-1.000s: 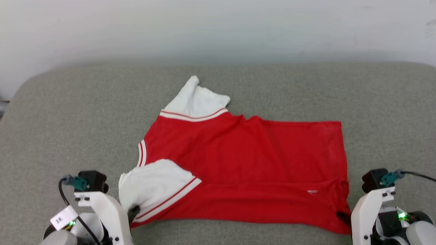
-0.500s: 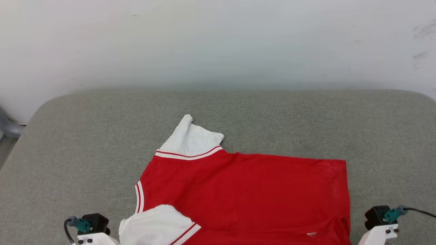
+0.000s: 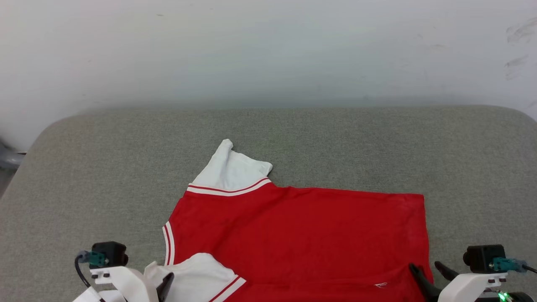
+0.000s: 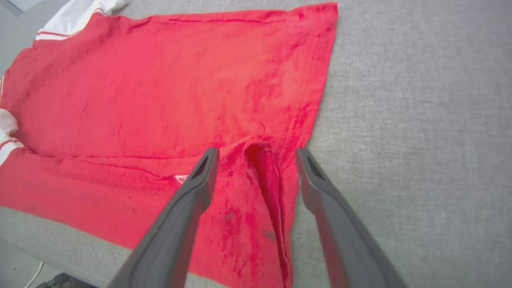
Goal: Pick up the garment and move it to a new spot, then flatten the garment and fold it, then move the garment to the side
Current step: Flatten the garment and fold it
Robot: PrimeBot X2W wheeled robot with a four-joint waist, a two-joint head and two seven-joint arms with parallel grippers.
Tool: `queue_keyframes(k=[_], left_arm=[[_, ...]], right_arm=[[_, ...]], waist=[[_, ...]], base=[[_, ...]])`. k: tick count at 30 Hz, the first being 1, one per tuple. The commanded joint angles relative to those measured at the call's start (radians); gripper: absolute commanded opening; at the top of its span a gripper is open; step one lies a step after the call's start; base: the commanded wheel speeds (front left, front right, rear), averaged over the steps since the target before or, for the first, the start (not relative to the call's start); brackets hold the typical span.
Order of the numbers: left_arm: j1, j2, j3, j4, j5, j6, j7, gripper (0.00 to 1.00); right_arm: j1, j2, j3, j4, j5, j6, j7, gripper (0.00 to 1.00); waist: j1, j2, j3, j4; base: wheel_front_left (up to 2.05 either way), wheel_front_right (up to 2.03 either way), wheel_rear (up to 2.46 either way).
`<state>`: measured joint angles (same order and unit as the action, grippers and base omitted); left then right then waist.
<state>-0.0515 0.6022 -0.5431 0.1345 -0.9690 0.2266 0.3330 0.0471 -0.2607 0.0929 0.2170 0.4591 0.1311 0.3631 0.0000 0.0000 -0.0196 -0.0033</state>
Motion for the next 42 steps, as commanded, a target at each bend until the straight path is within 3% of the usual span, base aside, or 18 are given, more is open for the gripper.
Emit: queue_keyframes(k=[1, 9, 16, 21, 27, 33, 39, 42], left_arm=[[-0.029, -0.003, 0.015, 0.009, 0.02, -0.002, -0.038, 1.0], [-0.115, -0.037, 0.058, 0.026, 0.08, -0.008, -0.201, 1.0], [-0.242, -0.056, 0.087, 0.053, 0.149, -0.009, -0.315, 1.0], [-0.377, -0.041, 0.089, 0.098, 0.163, -0.045, -0.294, 1.0], [-0.549, -0.021, 0.078, 0.165, 0.127, -0.129, -0.161, 1.0], [-0.703, 0.018, 0.062, 0.223, 0.055, -0.186, 0.08, 1.0], [-0.819, 0.071, 0.032, 0.286, -0.008, -0.173, 0.38, 1.0], [-0.856, 0.091, 0.013, 0.298, -0.014, -0.162, 0.48, 1.0]], right_arm=[[-0.007, 0.019, -0.018, -0.009, -0.028, -0.001, -0.059, 1.0], [-0.04, 0.109, -0.072, -0.077, -0.174, -0.001, -0.323, 1.0], [-0.095, 0.144, -0.103, -0.2, -0.258, -0.001, -0.413, 1.0], [-0.149, 0.164, -0.1, -0.255, -0.284, -0.001, -0.436, 1.0], [-0.193, 0.185, -0.088, -0.254, -0.281, -0.001, -0.452, 1.0], [-0.218, 0.2, -0.078, -0.22, -0.267, -0.001, -0.479, 1.0], [-0.24, 0.209, -0.064, -0.186, -0.244, -0.001, -0.505, 1.0], [-0.25, 0.211, -0.06, -0.168, -0.231, -0.001, -0.515, 1.0]], waist=[[0.0, 0.0, -0.001, -0.003], [0.0, 0.0, 0.016, -0.028], [0.0, 0.0, 0.126, -0.066], [0.0, 0.0, 0.238, -0.106], [0.0, 0.0, 0.327, -0.157], [0.0, 0.0, 0.384, -0.203], [0.0, 0.0, 0.433, -0.245], [0.0, 0.0, 0.457, -0.261]], base=[[0.0, 0.0, 0.0], [0.0, 0.0, 0.0], [0.0, 0.0, 0.0], [0.0, 0.0, 0.0], [0.0, 0.0, 0.0], [0.0, 0.0, 0.0], [0.0, 0.0, 0.0], [0.0, 0.0, 0.0]])
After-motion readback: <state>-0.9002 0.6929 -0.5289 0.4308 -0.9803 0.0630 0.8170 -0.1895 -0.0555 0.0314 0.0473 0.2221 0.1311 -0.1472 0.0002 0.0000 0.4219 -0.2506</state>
